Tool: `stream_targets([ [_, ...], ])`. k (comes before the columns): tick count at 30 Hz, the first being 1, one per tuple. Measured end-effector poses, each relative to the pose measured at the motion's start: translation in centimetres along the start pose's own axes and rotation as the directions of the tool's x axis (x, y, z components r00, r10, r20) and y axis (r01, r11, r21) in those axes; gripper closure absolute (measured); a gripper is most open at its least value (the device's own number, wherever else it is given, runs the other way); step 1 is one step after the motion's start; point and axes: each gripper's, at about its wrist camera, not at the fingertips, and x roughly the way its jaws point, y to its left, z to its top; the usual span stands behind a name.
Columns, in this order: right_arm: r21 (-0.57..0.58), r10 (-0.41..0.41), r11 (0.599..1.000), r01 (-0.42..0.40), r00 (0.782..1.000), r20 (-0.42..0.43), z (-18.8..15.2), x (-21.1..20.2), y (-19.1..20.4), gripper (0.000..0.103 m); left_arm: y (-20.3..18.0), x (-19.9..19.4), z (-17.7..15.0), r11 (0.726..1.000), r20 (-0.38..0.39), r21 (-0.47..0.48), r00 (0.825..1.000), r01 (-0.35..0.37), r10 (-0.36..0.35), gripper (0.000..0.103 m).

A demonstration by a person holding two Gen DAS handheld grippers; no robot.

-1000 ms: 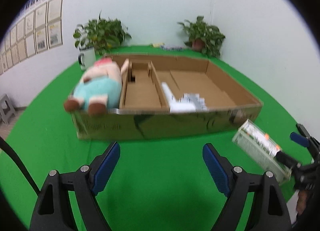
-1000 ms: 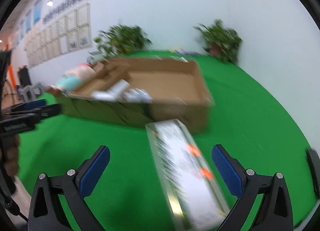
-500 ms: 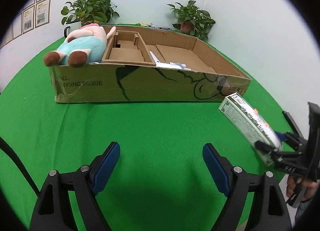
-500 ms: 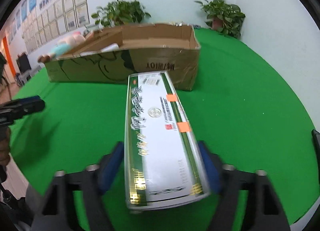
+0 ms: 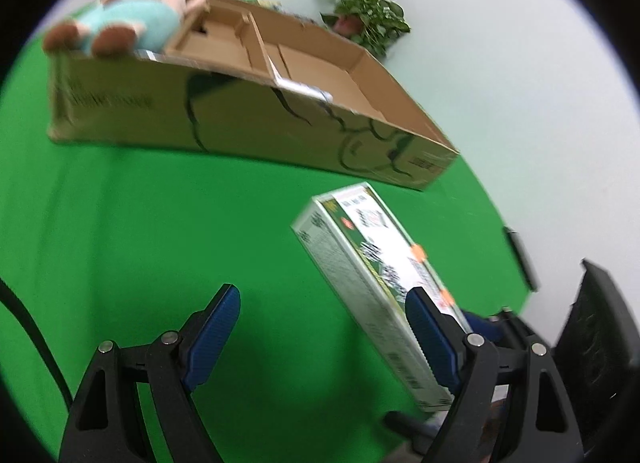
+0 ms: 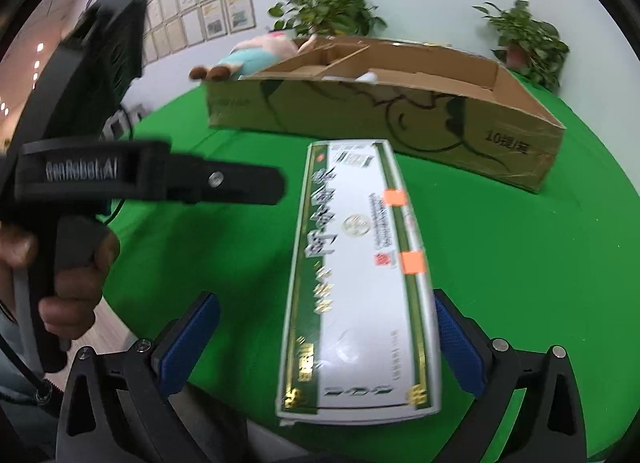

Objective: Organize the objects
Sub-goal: 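Close the right gripper across the medicine box while the left gripper grips its end, then lift the medicine box with both grippers and carry it over the box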

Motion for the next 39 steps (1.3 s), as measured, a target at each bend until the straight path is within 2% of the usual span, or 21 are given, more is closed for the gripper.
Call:
stream_targets([
  [3, 0.001, -0.042, 0.999, 0.042, 0.999, -0.001, -0.5, -0.2, 0.3, 0.001, -0.2, 0.5, -0.4, 0.996, -0.025, -0.043, 0.997, 0.074, -0.075, 0.018],
  [5, 0.032, -0.021, 0.999, 0.021, 1.0, -0.003, -0.8, -0.5, 0.0, 0.01, -0.4, 0.8, -0.8, 0.987, -0.046, -0.079, 0.989, 0.138, -0.142, 0.018],
  [6, 0.046, -0.001, 0.999, 0.001, 1.0, -0.002, -0.9, -0.5, 0.0, 0.02, -0.5, 1.0, -0.9, 0.983, -0.052, -0.091, 0.985, 0.157, -0.163, 0.018],
  [7, 0.051, 0.003, 0.999, -0.003, 1.0, -0.002, -0.9, -0.6, 0.1, 0.029, -0.6, 1.1, -1.0, 0.981, -0.056, -0.098, 0.983, 0.167, -0.173, 0.018],
  [9, 0.042, -0.024, 0.999, 0.024, 1.0, 0.001, -1.1, -0.7, 0.5, 0.035, -1.0, 1.2, -1.2, 0.982, -0.058, -0.094, 0.983, 0.167, -0.172, 0.018],
  [13, 0.075, 0.002, 0.997, -0.002, 1.0, -0.003, -1.2, -0.7, 0.7, 0.037, -1.0, 0.9, -1.4, 0.98, -0.055, -0.117, 0.984, 0.163, -0.17, 0.02],
  [16, 0.129, 0.055, 0.99, -0.056, 0.998, 0.008, -1.5, -0.9, 0.3, 0.037, -0.9, 0.8, -1.5, 0.978, -0.05, -0.131, 0.984, 0.165, -0.173, 0.02],
  [19, 0.209, 0.157, 0.965, -0.158, 0.987, 0.021, -1.5, -0.9, -0.4, 0.037, -1.0, 0.8, -1.6, 0.977, -0.051, -0.137, 0.984, 0.161, -0.169, 0.021],
  [20, 0.217, 0.163, 0.962, -0.165, 0.986, 0.023, -1.6, -1.0, -0.5, 0.037, -1.0, 0.8, -1.7, 0.977, -0.051, -0.141, 0.985, 0.158, -0.167, 0.021],
  [23, 0.227, 0.172, 0.958, -0.174, 0.985, 0.03, -1.7, -0.9, -0.7, 0.038, -1.3, 1.0, -1.7, 0.981, -0.055, -0.14, 0.988, 0.137, -0.146, 0.034],
  [25, 0.232, 0.172, 0.957, -0.175, 0.984, 0.034, -1.7, -1.0, -0.8, 0.038, -1.5, 1.2, -1.8, 0.985, -0.07, -0.126, 0.989, 0.121, -0.13, 0.047],
  [27, 0.218, 0.157, 0.963, -0.161, 0.987, 0.033, -1.6, -1.1, -0.6, 0.038, -1.9, 1.2, -1.7, 0.987, -0.073, -0.107, 0.989, 0.117, -0.125, 0.047],
  [31, 0.195, 0.116, 0.973, -0.122, 0.992, 0.042, -1.3, -1.6, -0.3, 0.04, -3.6, 0.7, -1.3, 0.99, -0.056, -0.045, 0.989, 0.134, -0.137, 0.056],
  [35, 0.156, 0.053, 0.986, -0.063, 0.996, 0.072, -0.6, -2.5, -0.2, 0.041, -5.6, -0.3, -0.4, 0.989, -0.017, 0.041, 0.989, 0.145, -0.145, 0.058],
  [39, 0.164, 0.037, 0.985, -0.055, 0.993, 0.112, 0.8, -3.2, -1.0, 0.041, -7.3, -1.2, 1.1, 0.985, 0.013, 0.11, 0.991, 0.134, -0.136, 0.06],
])
